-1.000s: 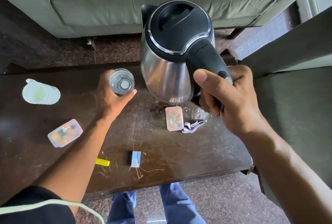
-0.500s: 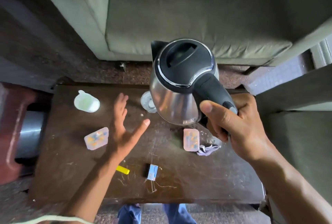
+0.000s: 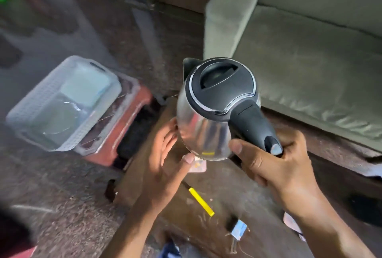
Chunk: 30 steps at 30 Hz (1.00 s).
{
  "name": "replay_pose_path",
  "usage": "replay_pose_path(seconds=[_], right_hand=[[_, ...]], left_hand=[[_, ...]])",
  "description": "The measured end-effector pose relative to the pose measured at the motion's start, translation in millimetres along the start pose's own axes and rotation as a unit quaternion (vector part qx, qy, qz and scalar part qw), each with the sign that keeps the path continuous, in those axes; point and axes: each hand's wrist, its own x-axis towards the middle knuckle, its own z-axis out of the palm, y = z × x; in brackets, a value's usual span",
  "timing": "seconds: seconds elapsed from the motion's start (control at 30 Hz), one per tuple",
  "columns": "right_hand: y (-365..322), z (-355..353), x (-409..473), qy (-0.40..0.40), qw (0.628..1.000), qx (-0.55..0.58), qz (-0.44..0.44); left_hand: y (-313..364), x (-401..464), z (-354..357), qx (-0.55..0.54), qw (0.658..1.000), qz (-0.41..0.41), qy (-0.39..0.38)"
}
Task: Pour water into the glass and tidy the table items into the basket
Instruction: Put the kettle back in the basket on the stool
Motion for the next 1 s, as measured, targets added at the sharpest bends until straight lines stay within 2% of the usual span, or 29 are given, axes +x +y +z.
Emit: replay_pose_path(seconds=[0.17, 0.4, 0.6, 0.77, 1.0], right_hand=[[-12.4, 93.8, 23.5, -0.078, 0.996, 0.035, -0.012], [-21.9, 228.9, 56.1, -0.12, 0.993, 0.006, -0.002], [-0.9, 340.4, 84.5, -0.135, 0.99, 0.033, 0.026], [16.5, 420.8, 104.7, -0.152, 0.987, 0.044, 0.007], [46.6, 501.0, 125.1, -0.139, 0.99, 0.025, 0.016]], left_hand=[[8.1, 5.3, -82.5, 0.018, 0.997, 0.029, 0.065], [-1.4, 10.5, -204.3, 0.022, 0.987, 0.036, 0.156], [-22.0, 27.9, -302.4, 0.05, 0.983, 0.025, 0.175], [-49.3, 49.1, -376.2, 0.054, 0.982, -0.003, 0.181], [-68.6, 76.7, -445.5, 0.085, 0.977, -0.016, 0.193]])
